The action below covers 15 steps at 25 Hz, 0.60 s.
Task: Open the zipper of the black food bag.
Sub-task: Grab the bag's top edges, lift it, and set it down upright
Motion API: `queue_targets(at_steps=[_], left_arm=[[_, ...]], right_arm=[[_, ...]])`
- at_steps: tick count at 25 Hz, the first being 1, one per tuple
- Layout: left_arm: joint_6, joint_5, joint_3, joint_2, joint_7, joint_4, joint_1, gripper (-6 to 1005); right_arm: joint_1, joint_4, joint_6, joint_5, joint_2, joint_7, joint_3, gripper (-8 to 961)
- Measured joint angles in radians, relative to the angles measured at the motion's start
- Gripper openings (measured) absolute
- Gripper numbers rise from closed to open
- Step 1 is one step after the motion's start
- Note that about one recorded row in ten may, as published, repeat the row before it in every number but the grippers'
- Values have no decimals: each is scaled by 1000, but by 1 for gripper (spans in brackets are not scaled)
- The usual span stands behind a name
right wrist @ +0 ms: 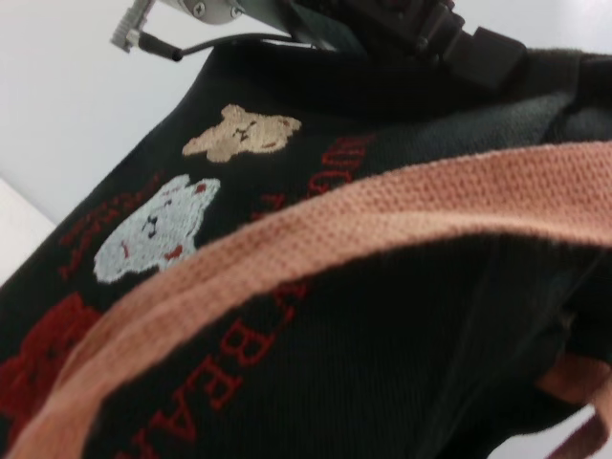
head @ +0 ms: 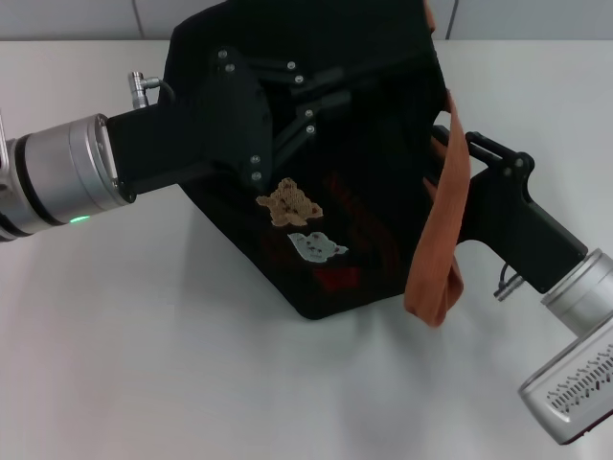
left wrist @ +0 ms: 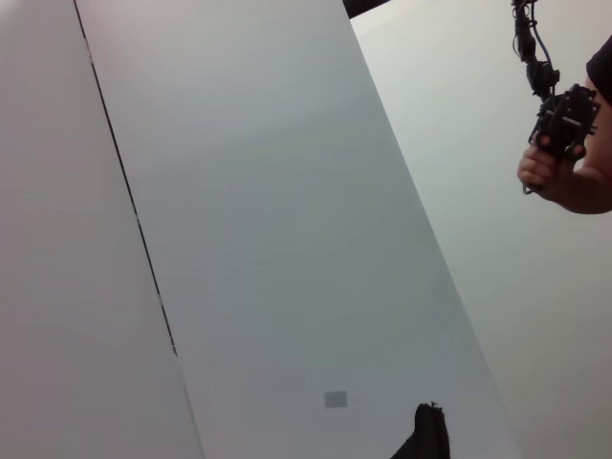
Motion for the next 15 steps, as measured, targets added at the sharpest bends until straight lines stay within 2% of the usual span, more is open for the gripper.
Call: queue_targets(at_steps=[15], left_arm=[[-8,-45,-11,5,0,0,24,94]], right_arm=[[-37,-3,39,-8,0,-4,-5,379]])
